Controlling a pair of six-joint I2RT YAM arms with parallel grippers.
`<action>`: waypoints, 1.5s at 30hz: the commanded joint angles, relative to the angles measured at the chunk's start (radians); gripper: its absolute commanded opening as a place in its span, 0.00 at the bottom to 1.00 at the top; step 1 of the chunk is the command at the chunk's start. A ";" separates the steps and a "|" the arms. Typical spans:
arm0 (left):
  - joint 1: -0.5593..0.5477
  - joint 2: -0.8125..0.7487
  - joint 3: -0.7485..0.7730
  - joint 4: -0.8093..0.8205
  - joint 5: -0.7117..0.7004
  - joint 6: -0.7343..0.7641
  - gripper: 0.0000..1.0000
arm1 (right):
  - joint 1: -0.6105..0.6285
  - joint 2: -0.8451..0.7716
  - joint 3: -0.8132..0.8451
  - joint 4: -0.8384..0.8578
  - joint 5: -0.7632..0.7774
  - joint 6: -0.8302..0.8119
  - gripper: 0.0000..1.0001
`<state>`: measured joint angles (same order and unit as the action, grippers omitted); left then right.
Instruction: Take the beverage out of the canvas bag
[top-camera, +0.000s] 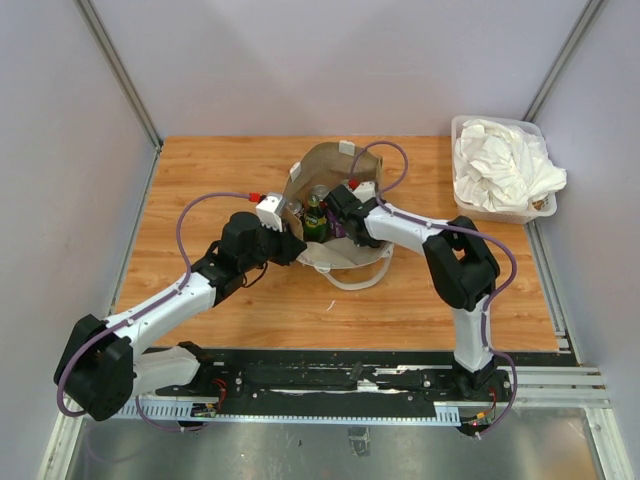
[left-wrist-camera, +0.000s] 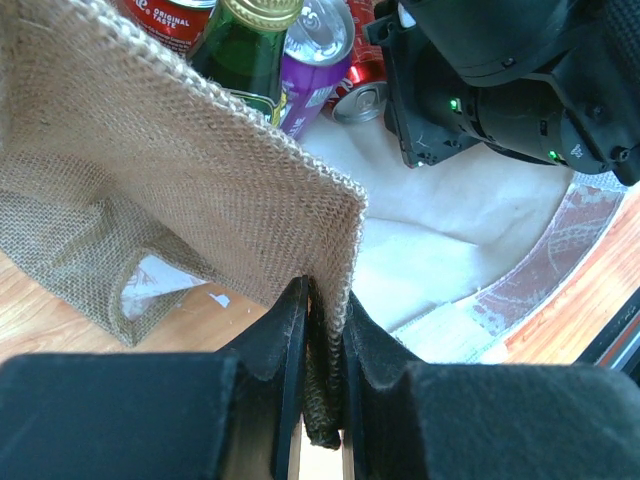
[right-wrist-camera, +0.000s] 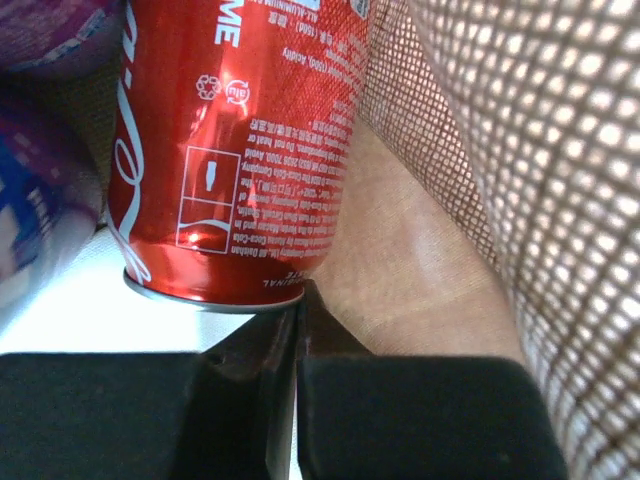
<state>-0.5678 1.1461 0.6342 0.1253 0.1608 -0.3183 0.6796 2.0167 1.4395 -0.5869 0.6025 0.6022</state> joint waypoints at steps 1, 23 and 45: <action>-0.011 0.012 0.001 -0.062 0.017 0.010 0.00 | -0.048 -0.067 -0.074 -0.051 0.050 -0.022 0.01; -0.011 0.007 -0.031 -0.032 0.017 0.027 0.01 | -0.048 -0.425 -0.028 0.018 -0.076 -0.191 0.01; -0.011 0.034 -0.008 -0.049 0.011 0.039 0.00 | -0.022 -0.155 0.182 0.117 -0.405 -0.257 0.84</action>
<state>-0.5694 1.1507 0.6273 0.1375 0.1696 -0.2958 0.6544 1.8210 1.5642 -0.4755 0.2226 0.3359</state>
